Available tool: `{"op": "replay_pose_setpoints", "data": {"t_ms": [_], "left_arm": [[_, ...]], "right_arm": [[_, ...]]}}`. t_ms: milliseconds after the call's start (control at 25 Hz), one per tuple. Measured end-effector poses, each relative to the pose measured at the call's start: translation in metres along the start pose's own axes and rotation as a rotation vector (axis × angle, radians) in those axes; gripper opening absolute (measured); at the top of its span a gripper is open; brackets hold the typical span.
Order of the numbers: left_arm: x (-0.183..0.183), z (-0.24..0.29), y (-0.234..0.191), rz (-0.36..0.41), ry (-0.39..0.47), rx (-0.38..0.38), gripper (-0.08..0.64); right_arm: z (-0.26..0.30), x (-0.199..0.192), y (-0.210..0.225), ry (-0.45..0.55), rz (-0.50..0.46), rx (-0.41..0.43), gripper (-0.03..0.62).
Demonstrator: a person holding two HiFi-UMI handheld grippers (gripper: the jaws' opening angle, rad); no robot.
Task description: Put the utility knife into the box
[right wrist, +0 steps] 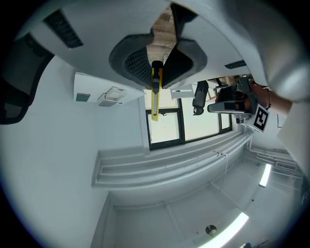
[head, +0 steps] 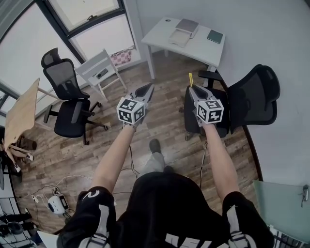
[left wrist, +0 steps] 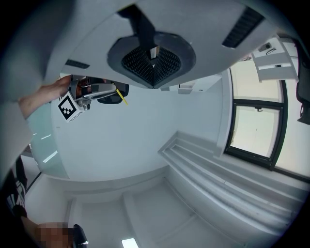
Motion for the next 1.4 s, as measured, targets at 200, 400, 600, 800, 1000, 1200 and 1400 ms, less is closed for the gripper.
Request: {"op": "replay_pose_setpoints", "data": {"t_ms": [200, 400, 600, 800, 1000, 1200, 1400], "left_arm": [[0.003, 0.023, -0.032, -0.013, 0.001, 0.006, 0.026], [0.009, 0.047, -0.065, -0.018, 0.008, 0.005, 0.026], [0.013, 0.066, -0.103, -0.028, 0.007, 0.001, 0.026], [0.021, 0.088, -0.136, -0.035, 0.012, -0.014, 0.026], [0.022, 0.106, -0.164, -0.042, 0.018, -0.028, 0.026], [0.023, 0.120, -0.190, -0.048, 0.018, -0.043, 0.026], [0.024, 0.133, -0.220, -0.048, 0.016, -0.050, 0.026]], "right_arm": [[0.035, 0.006, 0.015, -0.014, 0.003, 0.000, 0.081], [0.073, 0.018, 0.030, -0.018, 0.000, -0.009, 0.080], [0.111, 0.030, 0.035, -0.026, -0.007, -0.015, 0.080], [0.142, 0.042, 0.043, -0.033, -0.007, -0.028, 0.081], [0.168, 0.046, 0.049, -0.041, -0.006, -0.046, 0.081], [0.192, 0.048, 0.053, -0.054, -0.002, -0.061, 0.081], [0.221, 0.050, 0.054, -0.058, 0.002, -0.070, 0.081]]}}
Point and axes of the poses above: the fingertips, and each gripper's own axes: z forward along the fingers, y to its right, x out of its top, the point moved 9 cm from there along -z, backward along the fingers, and after that the axes turned 2 degrees about -x, right-handed, at the moved point
